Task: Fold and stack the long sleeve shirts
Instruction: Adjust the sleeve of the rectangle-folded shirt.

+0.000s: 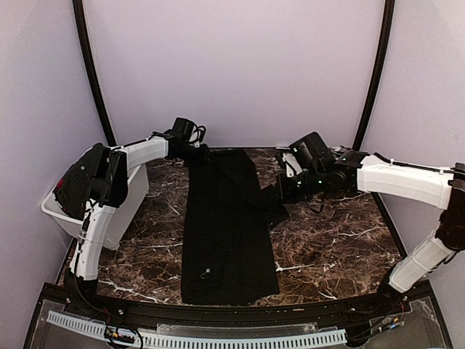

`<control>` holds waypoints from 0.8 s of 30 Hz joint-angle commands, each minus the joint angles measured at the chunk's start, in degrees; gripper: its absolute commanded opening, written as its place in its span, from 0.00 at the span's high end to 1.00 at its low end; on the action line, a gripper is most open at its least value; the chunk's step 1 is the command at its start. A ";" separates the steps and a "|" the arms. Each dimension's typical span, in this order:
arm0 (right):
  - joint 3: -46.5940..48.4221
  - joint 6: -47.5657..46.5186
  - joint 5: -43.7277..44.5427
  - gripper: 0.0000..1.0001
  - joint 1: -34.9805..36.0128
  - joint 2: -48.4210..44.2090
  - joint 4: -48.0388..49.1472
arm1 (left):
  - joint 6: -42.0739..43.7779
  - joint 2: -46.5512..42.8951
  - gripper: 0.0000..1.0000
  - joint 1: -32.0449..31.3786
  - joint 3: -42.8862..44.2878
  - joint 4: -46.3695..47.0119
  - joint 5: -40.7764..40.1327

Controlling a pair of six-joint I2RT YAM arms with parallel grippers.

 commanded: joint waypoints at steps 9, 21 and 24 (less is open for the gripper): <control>9.33 1.37 0.33 1.00 -0.70 2.13 8.01 | -4.63 -10.26 0.53 0.38 -8.51 1.86 4.62; 24.66 3.86 -6.44 1.00 -1.73 10.24 15.45 | -11.12 -27.82 0.52 -2.23 -41.39 15.64 8.88; 27.20 4.84 -7.77 1.00 -1.89 12.28 16.68 | -11.06 -29.10 0.52 -4.64 -44.44 16.22 7.28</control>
